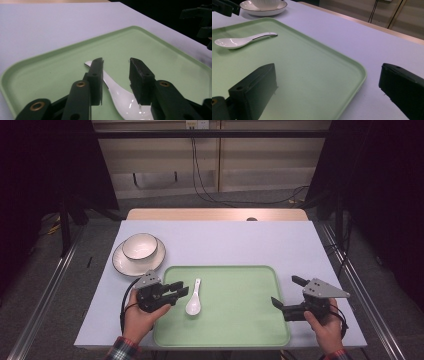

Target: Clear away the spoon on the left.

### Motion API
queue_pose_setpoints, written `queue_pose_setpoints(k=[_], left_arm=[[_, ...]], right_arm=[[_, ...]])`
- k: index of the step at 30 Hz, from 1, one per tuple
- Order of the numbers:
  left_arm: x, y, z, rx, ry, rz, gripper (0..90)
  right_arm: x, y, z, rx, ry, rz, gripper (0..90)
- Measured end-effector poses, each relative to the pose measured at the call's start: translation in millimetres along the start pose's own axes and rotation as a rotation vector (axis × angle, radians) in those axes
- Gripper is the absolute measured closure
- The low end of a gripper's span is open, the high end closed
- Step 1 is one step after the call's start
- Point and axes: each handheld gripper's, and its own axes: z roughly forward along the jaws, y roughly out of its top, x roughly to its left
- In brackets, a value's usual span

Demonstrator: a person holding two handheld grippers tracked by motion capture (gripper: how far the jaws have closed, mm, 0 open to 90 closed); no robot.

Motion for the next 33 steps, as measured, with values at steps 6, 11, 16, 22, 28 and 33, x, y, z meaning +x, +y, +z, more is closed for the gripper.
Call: queue_pose_setpoints(k=[6, 11, 16, 22, 28, 33], left_arm=[[2.4, 1.1, -3.2, -0.015, 0.021, -0.004, 53.9], [3.9, 1.7, -4.7, -0.024, 0.030, 0.004, 45.8], [5.2, 2.9, -6.8, -0.021, 0.037, 0.020, 40.7], [6.6, 4.8, -9.6, -0.039, 0.046, 0.039, 29.8], [10.4, 4.5, -11.5, -0.060, 0.053, 0.045, 20.7], [11.7, 5.1, -12.9, -0.084, 0.060, 0.043, 16.6]], right_arm=[[-1.1, 0.0, 0.3, -0.005, 0.002, 0.006, 0.9], [-1.1, -0.1, 0.3, -0.004, 0.002, 0.007, 0.9], [-1.0, -0.1, 0.8, -0.004, 0.001, 0.005, 0.9], [-1.4, -0.1, 0.8, -0.004, 0.001, 0.005, 0.9], [-1.6, -0.1, 0.8, 0.000, -0.002, 0.008, 0.9], [-2.0, -0.3, 0.7, 0.003, -0.001, 0.008, 0.9]])
